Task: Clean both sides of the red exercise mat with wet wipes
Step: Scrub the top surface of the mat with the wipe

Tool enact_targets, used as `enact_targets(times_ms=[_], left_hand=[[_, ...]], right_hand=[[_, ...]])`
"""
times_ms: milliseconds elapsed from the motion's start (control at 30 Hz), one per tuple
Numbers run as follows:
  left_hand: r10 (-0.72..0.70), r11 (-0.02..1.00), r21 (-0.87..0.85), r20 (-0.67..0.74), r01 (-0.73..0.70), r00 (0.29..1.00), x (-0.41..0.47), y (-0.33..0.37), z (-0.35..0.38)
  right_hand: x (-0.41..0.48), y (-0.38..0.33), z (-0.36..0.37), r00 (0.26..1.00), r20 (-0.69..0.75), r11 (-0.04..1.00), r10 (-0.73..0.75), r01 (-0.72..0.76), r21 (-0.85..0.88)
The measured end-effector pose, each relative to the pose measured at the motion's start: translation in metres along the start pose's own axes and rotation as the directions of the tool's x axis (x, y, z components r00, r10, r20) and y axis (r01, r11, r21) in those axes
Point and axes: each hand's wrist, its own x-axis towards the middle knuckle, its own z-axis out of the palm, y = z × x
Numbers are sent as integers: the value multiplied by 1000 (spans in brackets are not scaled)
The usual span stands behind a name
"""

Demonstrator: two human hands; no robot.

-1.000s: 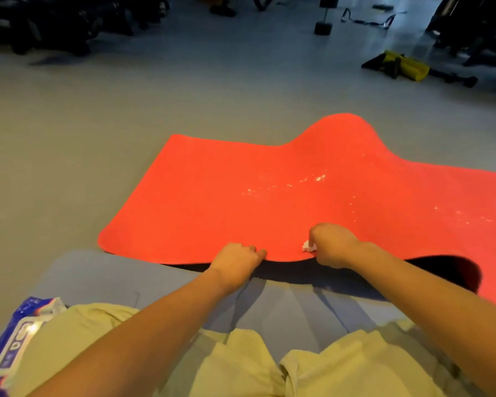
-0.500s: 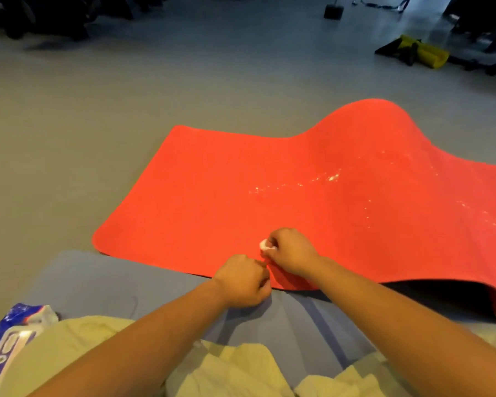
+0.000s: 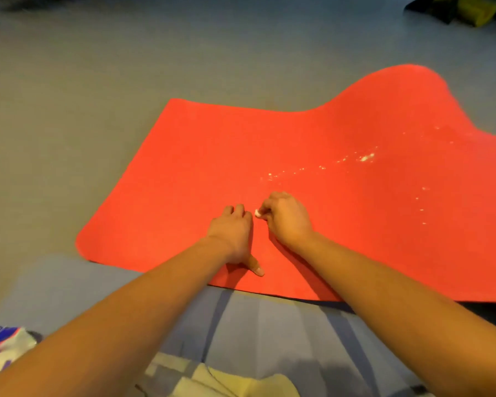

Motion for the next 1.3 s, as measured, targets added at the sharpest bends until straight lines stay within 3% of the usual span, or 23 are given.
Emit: enact_targets(times_ms=[167,467,600,833,1067,1300], left_hand=[[31,999,-28,-34,-32,999,16,-22,-19],[-38,999,32,57,36,998,37,-20,-33],[-62,998,18,131,60,989,46,-22,-37],[-40,998,44,125,35,991,48,-26,-45],[-56,995,82,46,52,997,60,-24,-59],[-39,994,102,116,27,993,75,-24,-57]], right_hand=[[15,-7,3,997,21,997,75,-75,12],[-99,-16,-7,941,178,958,-287,277,75],[-63,-15,-3,957,153,969,-245,245,18],[11,-13,-5,998,27,997,65,-63,-46],[-33,-9,-3,989,42,986,-139,143,-82],[-31,-8,-3,982,87,984,-168,172,-44]])
